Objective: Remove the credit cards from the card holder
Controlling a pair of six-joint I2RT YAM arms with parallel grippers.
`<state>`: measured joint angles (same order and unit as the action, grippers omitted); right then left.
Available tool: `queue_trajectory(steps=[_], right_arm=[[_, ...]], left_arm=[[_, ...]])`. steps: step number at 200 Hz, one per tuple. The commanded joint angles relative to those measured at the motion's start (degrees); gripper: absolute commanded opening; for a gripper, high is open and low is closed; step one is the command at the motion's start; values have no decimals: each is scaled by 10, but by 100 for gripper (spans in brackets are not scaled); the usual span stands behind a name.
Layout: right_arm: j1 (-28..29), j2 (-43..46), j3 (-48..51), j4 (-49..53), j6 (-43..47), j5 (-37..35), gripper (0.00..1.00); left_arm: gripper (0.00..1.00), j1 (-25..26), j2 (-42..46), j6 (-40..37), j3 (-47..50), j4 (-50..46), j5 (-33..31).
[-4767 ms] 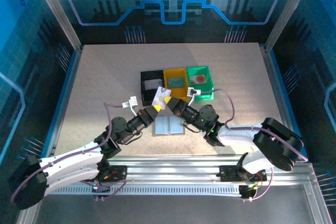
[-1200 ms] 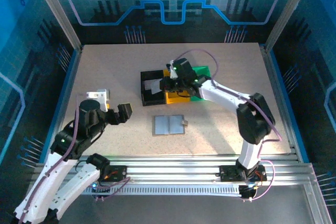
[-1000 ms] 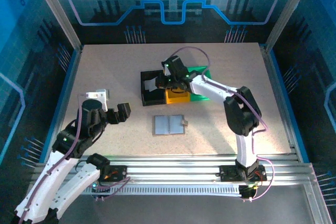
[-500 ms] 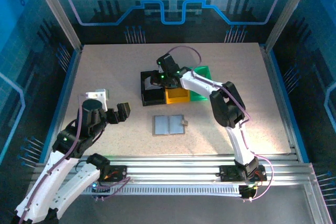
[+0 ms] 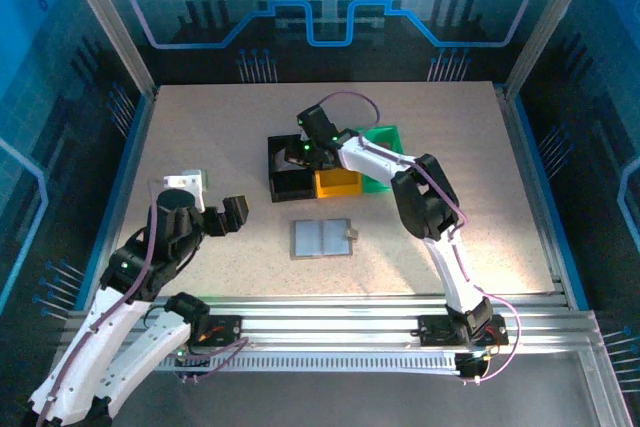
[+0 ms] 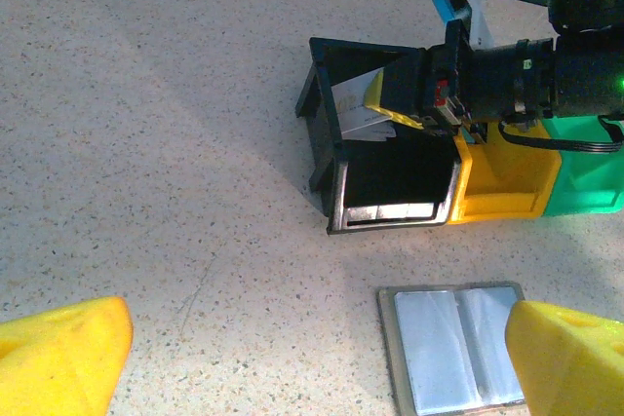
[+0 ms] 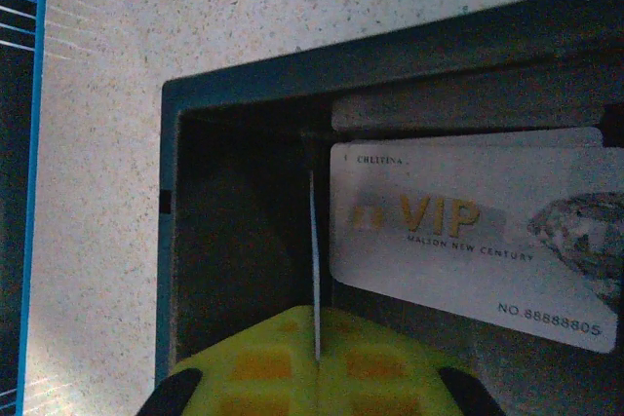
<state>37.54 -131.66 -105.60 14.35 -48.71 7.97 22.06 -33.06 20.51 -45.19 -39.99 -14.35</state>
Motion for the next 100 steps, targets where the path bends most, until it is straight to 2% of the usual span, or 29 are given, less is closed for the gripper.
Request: queue_trajectory(steps=[1, 100], right_arm=[[0, -20, -33, -2, -13, 10, 0], [-1, -47, -48, 14, -7, 8, 2]], left_arm=[[99, -5, -1, -13, 5, 17, -5], [99, -5, 1, -15, 7, 19, -6]])
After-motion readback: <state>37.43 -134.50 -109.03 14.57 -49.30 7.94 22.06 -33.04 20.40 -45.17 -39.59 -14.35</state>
